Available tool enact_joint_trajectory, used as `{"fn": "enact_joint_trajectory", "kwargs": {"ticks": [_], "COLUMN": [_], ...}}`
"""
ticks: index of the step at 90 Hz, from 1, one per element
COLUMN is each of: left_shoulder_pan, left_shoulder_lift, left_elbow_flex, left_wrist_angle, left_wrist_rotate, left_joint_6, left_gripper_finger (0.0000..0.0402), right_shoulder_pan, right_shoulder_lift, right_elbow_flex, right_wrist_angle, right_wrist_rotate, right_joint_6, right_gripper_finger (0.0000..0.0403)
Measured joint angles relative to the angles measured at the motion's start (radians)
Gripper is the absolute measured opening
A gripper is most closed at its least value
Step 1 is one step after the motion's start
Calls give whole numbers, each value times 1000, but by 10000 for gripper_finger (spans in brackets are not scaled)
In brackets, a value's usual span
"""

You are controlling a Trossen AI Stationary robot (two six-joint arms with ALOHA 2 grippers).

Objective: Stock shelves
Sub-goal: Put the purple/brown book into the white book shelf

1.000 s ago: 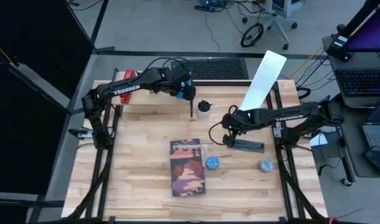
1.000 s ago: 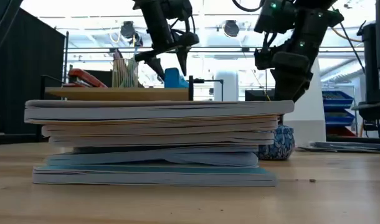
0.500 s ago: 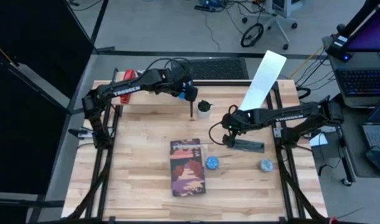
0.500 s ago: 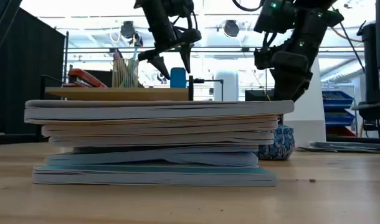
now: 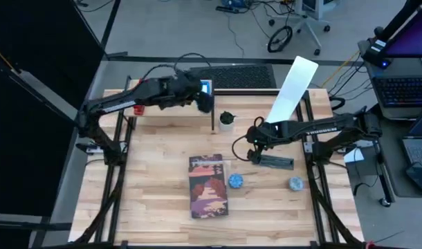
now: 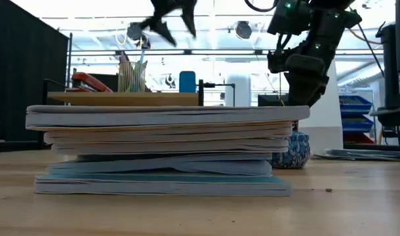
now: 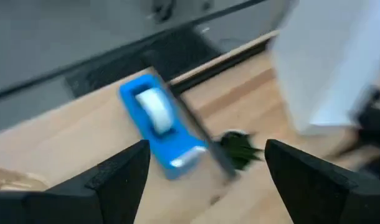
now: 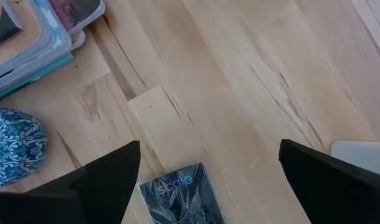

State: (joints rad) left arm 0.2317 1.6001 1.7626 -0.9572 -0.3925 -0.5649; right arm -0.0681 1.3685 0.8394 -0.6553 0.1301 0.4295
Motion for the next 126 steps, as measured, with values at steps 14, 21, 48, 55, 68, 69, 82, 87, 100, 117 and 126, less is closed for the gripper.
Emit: {"fn": "enact_joint_trajectory", "kwargs": {"ticks": [14,21,48,55,68,69,82,87,100,117,126], "left_shoulder_pan": [-57,-98,-291,-344,-423,-428,-491,-512,-536,-534,-535], "left_shoulder_lift": [-24,-25,-26,-26,-27,-27,-31,-43,-90,-191,-248], "left_elbow_flex": [0,-1,-1,-2,-21,-25,-112,-160,-323,-604,-740], "left_wrist_angle": [-183,-289,-391,-404,-456,-462,-516,-498,-369,-106,113], "left_wrist_rotate": [31,51,137,140,138,139,139,138,170,193,229], "left_joint_6": [-176,-239,-344,-344,-345,-346,-373,-380,-375,-410,-452], "left_gripper_finger": [302,302,302,302,302,302,302,302,302,302,302], "right_shoulder_pan": [0,0,5,8,41,45,103,125,175,247,277], "right_shoulder_lift": [0,0,0,0,0,0,0,0,0,42,85], "right_elbow_flex": [0,0,0,0,0,0,0,0,0,1,12], "right_wrist_angle": [1,1,99,139,229,238,357,374,374,410,413], "right_wrist_rotate": [0,0,-96,-129,-137,-137,-136,-133,-129,-90,-75], "right_joint_6": [2,13,92,139,260,271,413,471,626,784,832], "right_gripper_finger": [363,363,363,363,363,363,363,363,363,363,363]}}
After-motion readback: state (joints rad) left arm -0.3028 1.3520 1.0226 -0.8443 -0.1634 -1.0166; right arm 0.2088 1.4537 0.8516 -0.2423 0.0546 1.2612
